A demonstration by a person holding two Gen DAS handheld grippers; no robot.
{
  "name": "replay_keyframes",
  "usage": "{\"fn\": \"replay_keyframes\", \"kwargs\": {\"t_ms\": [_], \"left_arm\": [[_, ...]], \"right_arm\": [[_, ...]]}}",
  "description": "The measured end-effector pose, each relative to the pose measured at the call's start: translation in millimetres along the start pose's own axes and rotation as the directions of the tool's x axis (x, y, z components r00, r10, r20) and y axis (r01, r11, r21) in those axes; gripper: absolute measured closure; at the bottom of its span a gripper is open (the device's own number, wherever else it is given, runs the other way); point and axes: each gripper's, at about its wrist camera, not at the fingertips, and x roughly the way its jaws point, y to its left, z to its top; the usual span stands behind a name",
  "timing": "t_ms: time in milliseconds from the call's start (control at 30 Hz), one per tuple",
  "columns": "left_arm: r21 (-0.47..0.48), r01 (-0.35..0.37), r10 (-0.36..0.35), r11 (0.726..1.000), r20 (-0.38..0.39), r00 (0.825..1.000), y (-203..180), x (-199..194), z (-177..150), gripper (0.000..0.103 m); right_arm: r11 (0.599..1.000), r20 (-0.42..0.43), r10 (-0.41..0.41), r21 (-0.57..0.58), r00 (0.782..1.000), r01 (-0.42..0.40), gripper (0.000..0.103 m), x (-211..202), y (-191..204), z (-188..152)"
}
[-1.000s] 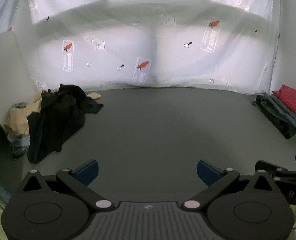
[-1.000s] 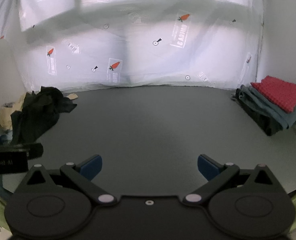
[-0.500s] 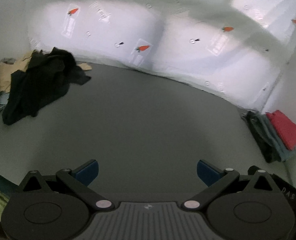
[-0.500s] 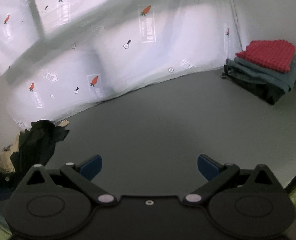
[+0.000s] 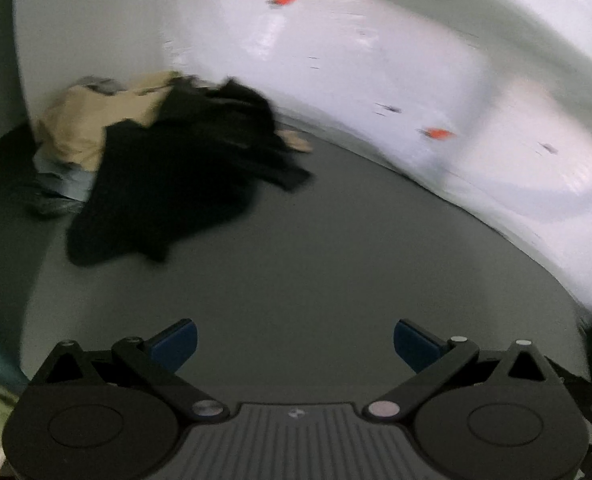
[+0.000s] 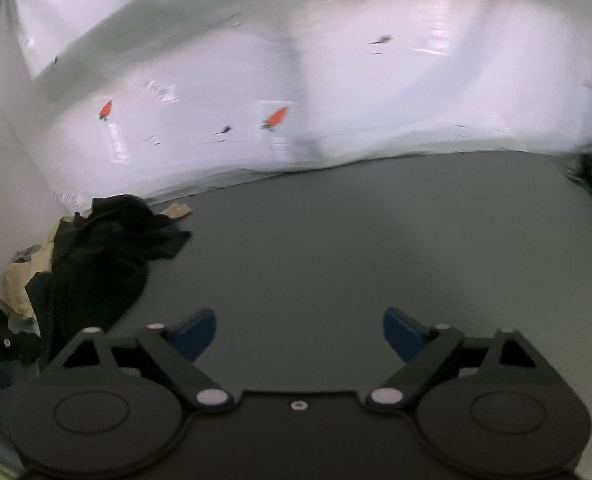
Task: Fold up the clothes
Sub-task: 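Move both tools to the clothes heap and grasp the black garment, then pull the black garment out of the heap and lay it on the table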
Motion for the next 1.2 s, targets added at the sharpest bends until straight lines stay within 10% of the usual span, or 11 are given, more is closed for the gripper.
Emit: {"fn": "replay_keyframes", "kwargs": {"t_ms": [267,533,833,1033,1200], "left_arm": [[-0.176,-0.155,0.160,0.972,0.013,0.987,105,75,93,0.000],[-0.305,-0.286,0.276,0.908,-0.076,0.958,191,159,142,0.000],[-0.298,-0.304,0.270,0.905,-0.151,0.951,208,221,155,0.000],[-0.291,-0.278,0.233,0.915,-0.178,0.956,206,231,158,0.001],[-0.266,-0.252,0.229,0.931,-0.113,0.967,193,204,162,0.002]], "right_arm": [[0.984,-0.082,0.134,-0.108,0.988,-0.143,0.027,126,123,55],[0.953,-0.213,0.299,0.011,0.930,-0.304,0.034,261,211,86],[0.831,-0.335,0.554,0.278,0.762,-0.482,0.036,368,259,86],[0.798,-0.390,0.603,0.304,0.696,-0.521,0.098,378,283,74],[0.824,-0.232,0.564,0.088,0.793,-0.560,0.099,315,267,89]]}}
